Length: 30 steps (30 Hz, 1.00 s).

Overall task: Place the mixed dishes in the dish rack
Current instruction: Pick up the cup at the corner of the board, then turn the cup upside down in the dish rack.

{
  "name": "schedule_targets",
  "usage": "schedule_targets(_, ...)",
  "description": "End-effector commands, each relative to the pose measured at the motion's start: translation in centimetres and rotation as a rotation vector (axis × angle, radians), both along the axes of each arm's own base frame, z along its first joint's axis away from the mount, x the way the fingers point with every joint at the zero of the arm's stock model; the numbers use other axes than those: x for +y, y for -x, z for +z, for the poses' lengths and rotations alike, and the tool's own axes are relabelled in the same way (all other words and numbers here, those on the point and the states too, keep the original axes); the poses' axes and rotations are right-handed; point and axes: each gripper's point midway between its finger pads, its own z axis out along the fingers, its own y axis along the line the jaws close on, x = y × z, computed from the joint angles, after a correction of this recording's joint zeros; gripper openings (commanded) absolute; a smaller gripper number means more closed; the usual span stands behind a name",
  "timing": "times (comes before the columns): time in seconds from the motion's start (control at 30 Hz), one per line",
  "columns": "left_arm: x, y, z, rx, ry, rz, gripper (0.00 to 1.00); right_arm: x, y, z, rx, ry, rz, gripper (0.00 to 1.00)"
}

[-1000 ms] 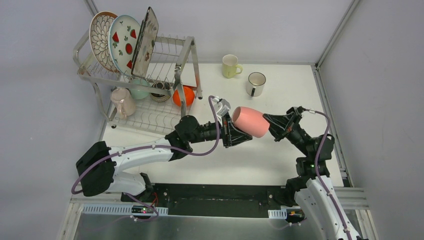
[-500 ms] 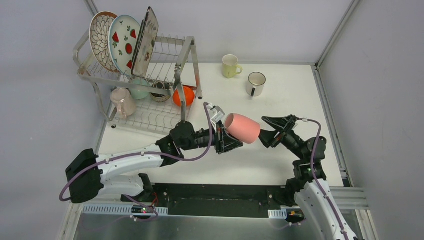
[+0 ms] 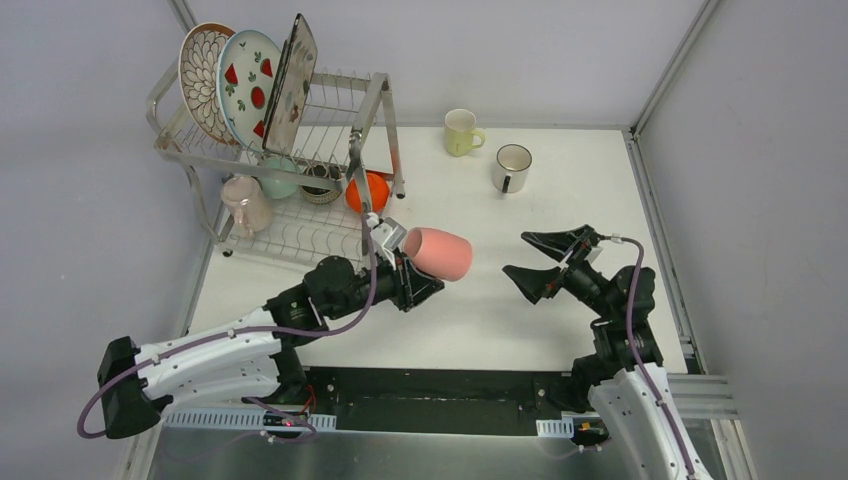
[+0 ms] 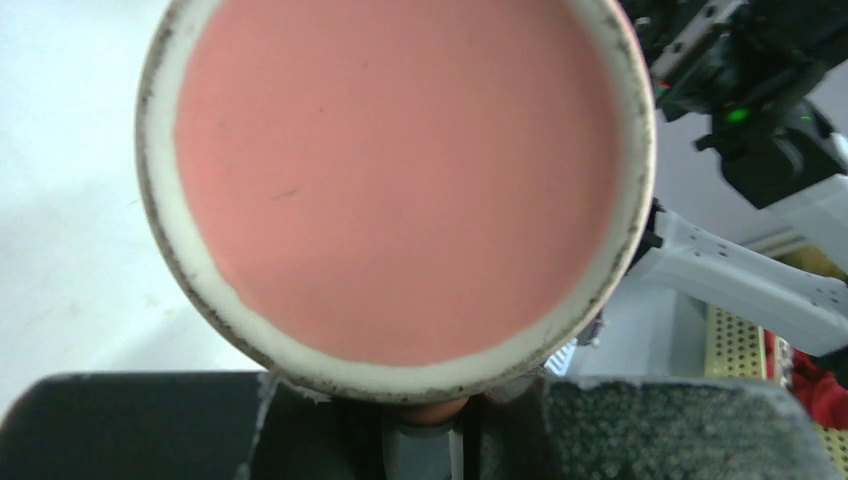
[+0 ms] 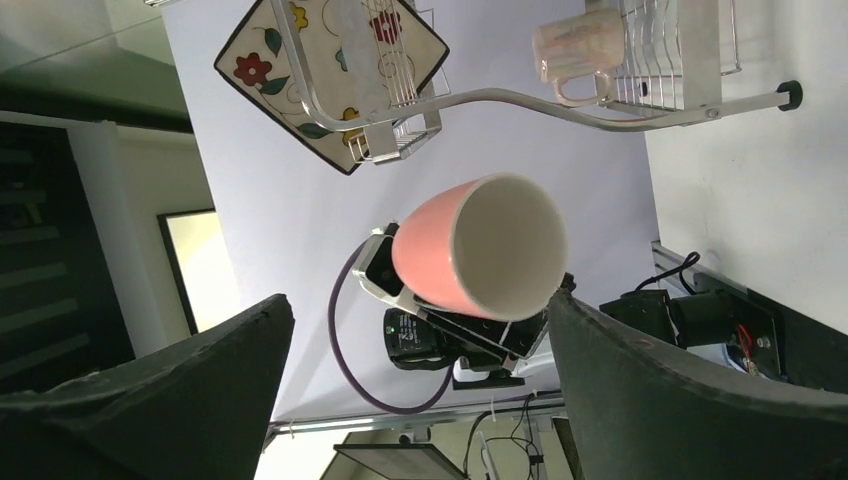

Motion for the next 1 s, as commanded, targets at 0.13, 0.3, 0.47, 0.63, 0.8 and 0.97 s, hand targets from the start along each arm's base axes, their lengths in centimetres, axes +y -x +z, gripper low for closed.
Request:
schedule_targets(0.13,5.8,-2.0,2.8,-0.018,0.029,0.265,0.0,-0.4,0.1,0.1,-0.023,0.125,-0.041,1.0)
schedule_targets(0.3,8.6,-2.7,3.1,0.018,0.04,0.382,0.0,-0.4,0.0,-0.1,-0.022,0.136,-0.046,1.0)
schedule_targets(0.47,11.1,-3.3,3.1,0.03,0.05,0.492,0.0,-0.5,-0.1,-0.1,-0.031,0.16,-0.051,1.0)
schedule_targets(0.63,13.8,-3.9,2.0,0.056,0.003,0.607,0.0,-0.5,0.0,-0.1,-0.037,0.178,-0.052,1.0)
schedule_targets(0.8,17.5,-4.7,0.7,0.077,-0.051,0.778,0.0,-0.6,0.0,-0.3,-0.035,0.187,-0.055,1.0)
schedule_targets(0.97,20.7,-5.3,0.4,0.025,-0.153,0.916,0.0,-0.7,0.2,-0.4,-0.037,0.198,-0.059,1.0)
